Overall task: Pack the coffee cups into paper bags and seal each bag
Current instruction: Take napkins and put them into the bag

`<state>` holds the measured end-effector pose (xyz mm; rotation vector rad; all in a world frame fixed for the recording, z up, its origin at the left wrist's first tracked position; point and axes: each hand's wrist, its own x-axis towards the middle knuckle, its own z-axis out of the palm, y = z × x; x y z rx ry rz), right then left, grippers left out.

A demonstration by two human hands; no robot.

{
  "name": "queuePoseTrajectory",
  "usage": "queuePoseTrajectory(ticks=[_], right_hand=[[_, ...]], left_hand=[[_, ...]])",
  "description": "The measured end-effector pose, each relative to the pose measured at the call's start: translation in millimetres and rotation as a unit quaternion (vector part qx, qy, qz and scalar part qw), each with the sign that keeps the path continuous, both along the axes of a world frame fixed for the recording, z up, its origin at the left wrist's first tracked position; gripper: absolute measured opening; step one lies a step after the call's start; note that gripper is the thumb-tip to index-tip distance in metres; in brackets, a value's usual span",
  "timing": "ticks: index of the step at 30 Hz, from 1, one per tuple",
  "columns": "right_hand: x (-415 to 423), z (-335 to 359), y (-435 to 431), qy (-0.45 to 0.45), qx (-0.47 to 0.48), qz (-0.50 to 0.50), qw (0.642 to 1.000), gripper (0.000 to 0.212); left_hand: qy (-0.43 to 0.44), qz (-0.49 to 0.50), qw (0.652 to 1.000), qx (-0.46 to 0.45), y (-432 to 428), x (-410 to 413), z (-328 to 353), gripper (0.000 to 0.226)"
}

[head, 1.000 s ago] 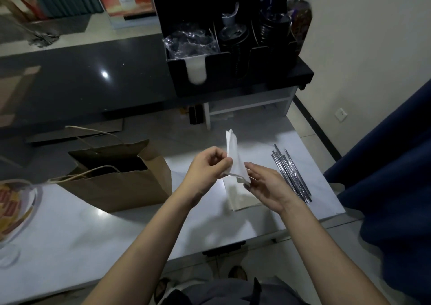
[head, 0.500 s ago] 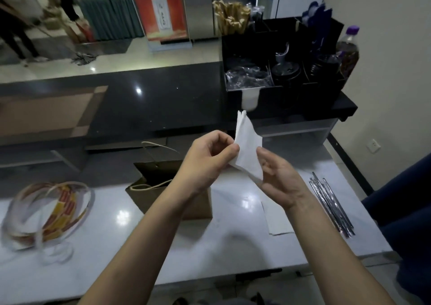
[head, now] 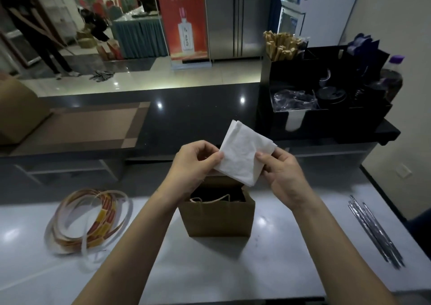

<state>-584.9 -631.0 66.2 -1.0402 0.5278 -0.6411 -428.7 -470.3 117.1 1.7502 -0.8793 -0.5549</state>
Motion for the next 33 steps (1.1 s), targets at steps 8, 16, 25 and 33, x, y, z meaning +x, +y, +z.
queuePoseTrajectory(ticks=[8,16,25,33], right_hand=[[28,-14,28,0.065,-0.103,-0.024,0.992,0.019],[39,-29,44,0.144,-0.183,-0.049,0.971,0.010],[39,-45,52,0.235,-0.273,-0.037,0.932,0.008],[56,-45,50,0.346,-0.370,-0.012,0.862,0.006]], left_hand=[[-0.041,-0.017,0.998,0.049,30,44,-34,0.008],[-0.240,-0.049,0.954,0.172,40,69,-76,0.019],[-0.205,-0.039,0.948,0.240,47,67,-97,0.063],[-0.161,-0.103,0.940,0.282,54,60,-91,0.107]])
